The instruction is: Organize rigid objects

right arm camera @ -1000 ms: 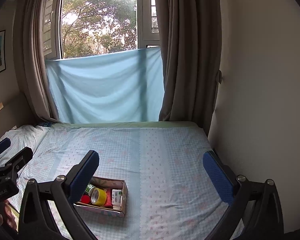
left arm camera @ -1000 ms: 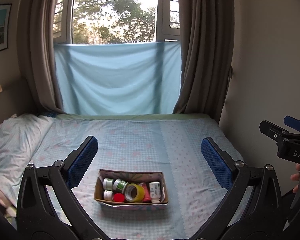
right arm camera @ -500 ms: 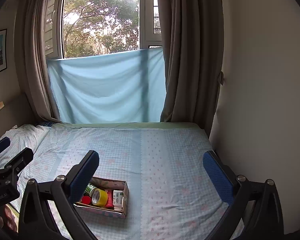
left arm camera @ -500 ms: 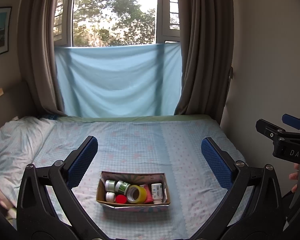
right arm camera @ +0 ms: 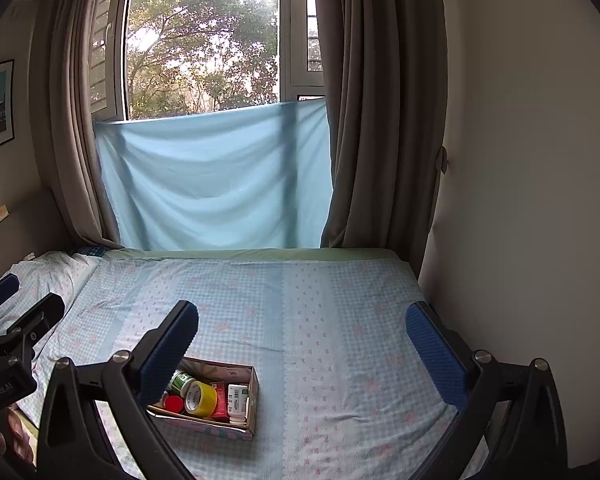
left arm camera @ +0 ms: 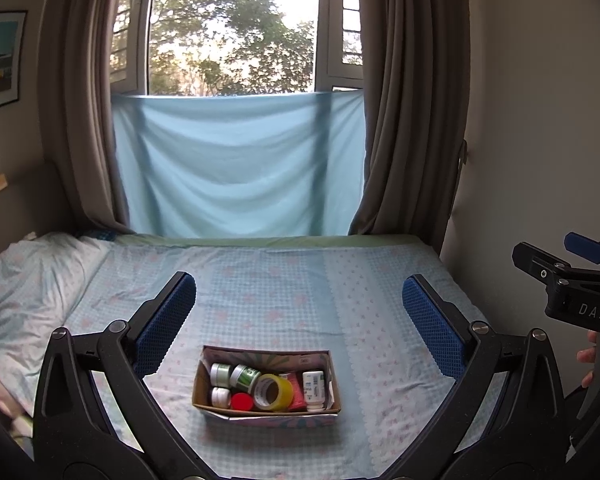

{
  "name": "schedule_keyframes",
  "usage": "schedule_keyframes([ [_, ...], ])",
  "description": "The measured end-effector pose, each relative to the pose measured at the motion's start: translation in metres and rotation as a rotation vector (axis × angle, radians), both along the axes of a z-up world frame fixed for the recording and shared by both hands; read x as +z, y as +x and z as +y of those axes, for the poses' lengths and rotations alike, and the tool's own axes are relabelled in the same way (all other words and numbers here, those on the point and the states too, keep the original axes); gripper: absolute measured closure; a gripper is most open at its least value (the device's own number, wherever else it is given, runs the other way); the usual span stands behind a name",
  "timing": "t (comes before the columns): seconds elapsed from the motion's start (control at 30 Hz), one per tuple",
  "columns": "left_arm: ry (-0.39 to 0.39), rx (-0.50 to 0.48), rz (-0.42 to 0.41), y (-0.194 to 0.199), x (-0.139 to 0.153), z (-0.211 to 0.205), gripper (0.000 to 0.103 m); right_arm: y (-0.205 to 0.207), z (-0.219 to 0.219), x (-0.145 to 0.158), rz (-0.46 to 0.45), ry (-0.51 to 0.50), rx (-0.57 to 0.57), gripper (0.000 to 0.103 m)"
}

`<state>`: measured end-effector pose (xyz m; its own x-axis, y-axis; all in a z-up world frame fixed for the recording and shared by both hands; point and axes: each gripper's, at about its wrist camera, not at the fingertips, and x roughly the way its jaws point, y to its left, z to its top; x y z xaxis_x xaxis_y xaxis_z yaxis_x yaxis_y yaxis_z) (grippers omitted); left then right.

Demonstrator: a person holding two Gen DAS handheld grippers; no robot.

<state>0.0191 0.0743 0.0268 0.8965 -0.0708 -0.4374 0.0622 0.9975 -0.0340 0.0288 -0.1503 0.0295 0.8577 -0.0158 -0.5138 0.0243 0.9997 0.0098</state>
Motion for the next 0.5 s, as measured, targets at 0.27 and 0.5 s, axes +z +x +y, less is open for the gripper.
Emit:
schedule_keyframes([
  [0.27, -0.008, 0.002, -0.023, -0.0010, 0.0012, 0.0025, 0.000, 0.0035, 0.0015, 0.0010, -0.003, 0.000, 0.001, 0.000],
  [0.5, 0.011, 0.043, -0.045, -0.0019, -0.0012, 0.0039, 0.000, 0.0047, 0.0044, 0.0017, -0.006, -0.007, 0.001, 0.000],
])
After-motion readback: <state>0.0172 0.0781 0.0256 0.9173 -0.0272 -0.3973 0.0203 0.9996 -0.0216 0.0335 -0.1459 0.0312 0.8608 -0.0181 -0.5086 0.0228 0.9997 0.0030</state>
